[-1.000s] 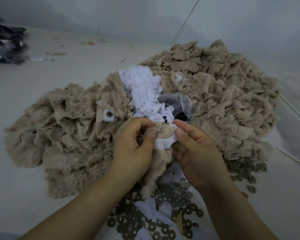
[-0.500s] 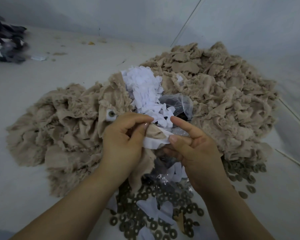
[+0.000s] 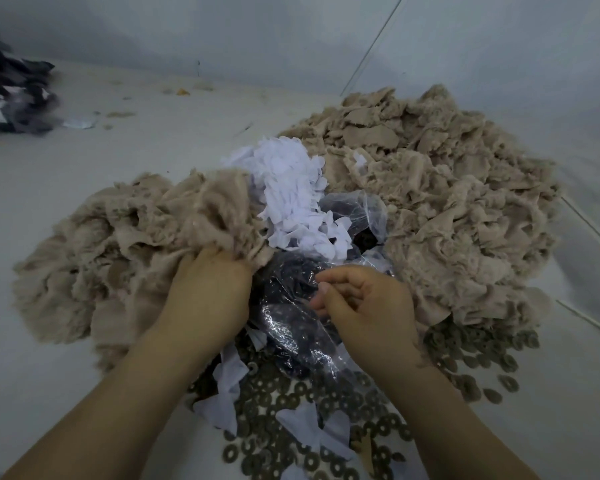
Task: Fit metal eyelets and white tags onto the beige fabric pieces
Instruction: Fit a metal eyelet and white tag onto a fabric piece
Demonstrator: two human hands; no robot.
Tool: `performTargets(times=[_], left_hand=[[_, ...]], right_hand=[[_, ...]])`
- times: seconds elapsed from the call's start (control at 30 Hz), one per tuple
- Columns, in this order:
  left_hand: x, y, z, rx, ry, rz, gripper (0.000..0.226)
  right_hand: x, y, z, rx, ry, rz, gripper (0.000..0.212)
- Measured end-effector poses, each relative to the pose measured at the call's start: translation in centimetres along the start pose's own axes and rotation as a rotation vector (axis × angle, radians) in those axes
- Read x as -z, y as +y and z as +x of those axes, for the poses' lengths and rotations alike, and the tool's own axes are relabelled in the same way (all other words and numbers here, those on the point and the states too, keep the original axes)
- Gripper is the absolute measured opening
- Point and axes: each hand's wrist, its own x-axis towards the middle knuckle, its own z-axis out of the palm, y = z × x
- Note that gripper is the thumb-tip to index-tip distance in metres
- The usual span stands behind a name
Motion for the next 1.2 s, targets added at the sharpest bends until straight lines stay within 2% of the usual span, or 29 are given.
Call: performTargets(times=[0.03,0.07,0.13,0.2,0.27,0.33,0.43,0.5,0.57,0.7,0.87,1.0,1.03,1.07,1.13,1.17,1.2], left_hand=[[-0.5,-0.1,0.0,-0.001,-0.033,-0.032,0.01],[-0.8,-0.1,0.2,-0.005,-0.016,-0.072,0.022],[-0.6,0.0,0.6,-0.038,0.083,-0.153,0.054],[-0.5,0.1,1.0,-0.051,0.151,-0.172,0.071],[-0.9,0.1,1.4,0.039,0.086,-0.123,0.059],[-2.1,-0.4,1.7,0.141,0.023,-0.038,0.032],[-2.1,-0.8,1.6,0.154,-0.05,-0.047,0.015],[-2.0,-0.6,1.1,0.123,-0.025,-0.029,0.009],[-1.7,0.3,0.4,0.077,0.047,-0.014,0.01],[0.0,3.0,-0.4,-0.059,0.209,0.001,0.017],[0.7,5.0,-0.2,-0.156,0.223,-0.034,0.022],[0.6,5.8,-0.1,-0.198,0.236,-0.041,0.016],[0.6,6.1,-0.1,-0.214,0.238,-0.042,0.016],[0.5,6.3,0.0,-0.23,0.239,-0.043,0.017],[0.5,6.9,0.3,-0.253,0.237,-0.055,0.018],[0.5,7.2,0.4,-0.257,0.235,-0.063,0.018],[0.6,7.5,0.5,-0.264,0.229,-0.068,0.017]], right_hand=[[0.3,0.2,0.2,0.039,0.043,-0.058,0.022],[0.7,0.5,0.4,0.085,0.094,-0.131,0.017],[1.9,0.8,1.1,0.16,0.212,-0.31,0.01],[3.7,0.9,1.8,0.153,0.305,-0.439,0.009],[5.5,1.5,2.6,0.088,0.317,-0.544,0.016],[6.9,2.5,3.2,0.012,0.274,-0.663,0.028],[7.7,3.6,3.7,-0.043,0.297,-0.746,0.04],[7.6,4.1,4.1,-0.043,0.359,-0.738,0.042],[7.6,4.7,4.8,-0.045,0.392,-0.708,0.043],[7.6,5.9,6.3,-0.131,0.31,-0.768,0.04],[7.7,5.4,6.7,-0.175,0.343,-0.746,0.012],[8.1,5.1,6.2,-0.057,0.431,-0.72,0.007],[8.1,5.0,6.1,-0.026,0.452,-0.708,0.012],[8.0,5.2,6.0,-0.029,0.454,-0.706,0.026],[8.0,5.9,6.1,-0.146,0.383,-0.751,0.049],[8.1,6.2,6.3,-0.195,0.34,-0.789,0.043],[8.4,6.6,6.6,-0.193,0.329,-0.811,0.027]])
